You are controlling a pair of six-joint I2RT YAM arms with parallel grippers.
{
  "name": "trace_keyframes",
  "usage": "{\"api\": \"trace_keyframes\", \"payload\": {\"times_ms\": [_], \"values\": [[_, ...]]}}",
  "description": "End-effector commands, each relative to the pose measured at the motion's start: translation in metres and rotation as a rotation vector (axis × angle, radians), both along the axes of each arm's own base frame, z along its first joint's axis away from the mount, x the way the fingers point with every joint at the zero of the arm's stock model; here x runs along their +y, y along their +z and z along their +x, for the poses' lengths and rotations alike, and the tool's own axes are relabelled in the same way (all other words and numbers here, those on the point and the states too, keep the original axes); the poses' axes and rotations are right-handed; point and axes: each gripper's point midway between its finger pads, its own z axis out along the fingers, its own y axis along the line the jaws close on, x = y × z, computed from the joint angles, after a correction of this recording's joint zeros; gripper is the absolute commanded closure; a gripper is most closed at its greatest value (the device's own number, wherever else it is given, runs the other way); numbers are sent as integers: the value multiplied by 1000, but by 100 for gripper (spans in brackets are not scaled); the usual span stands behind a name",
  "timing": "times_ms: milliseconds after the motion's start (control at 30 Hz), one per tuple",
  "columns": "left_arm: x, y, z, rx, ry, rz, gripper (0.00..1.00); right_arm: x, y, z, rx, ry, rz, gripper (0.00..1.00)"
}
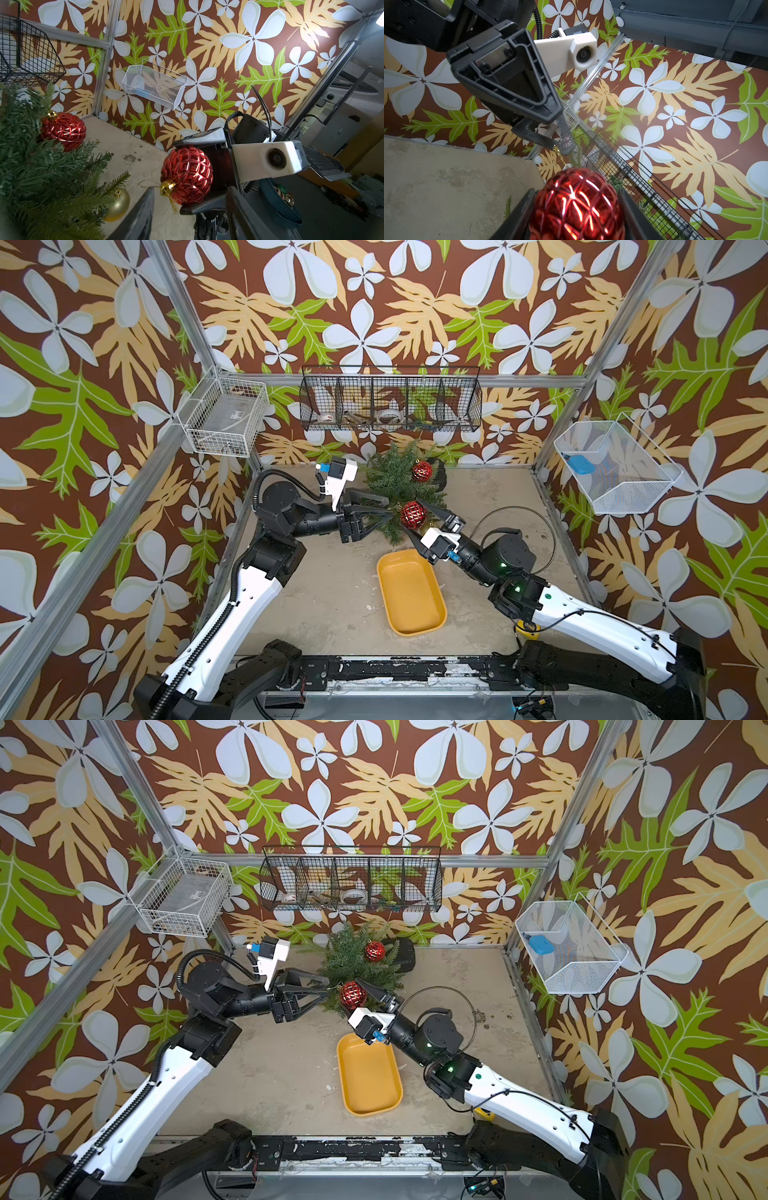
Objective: Decorate the small christmas tree with ornaments
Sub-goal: Hang an ornament on the christmas tree.
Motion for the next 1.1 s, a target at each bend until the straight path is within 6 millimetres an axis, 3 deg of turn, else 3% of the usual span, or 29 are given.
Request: {"api": "trace_keyframes", "payload": {"times_ms": [0,133,367,633,700,1067], "values": [[0,8,2,-21,20,-22,47,-1,11,-4,-6,20,42,56],[-1,1,2,-4,14,-18,55,-1,11,-5,-2,27,45,56],[-4,-3,1,2,8,-17,59,-1,12,-5,2,30,51,57],[-3,0,0,-8,15,-20,95,-4,11,-7,7,28,55,57],[-1,-1,3,-12,45,-17,100,-7,9,-7,10,22,54,57],[9,-8,20,-21,194,36,100,-14,-6,-10,49,14,51,57]]}}
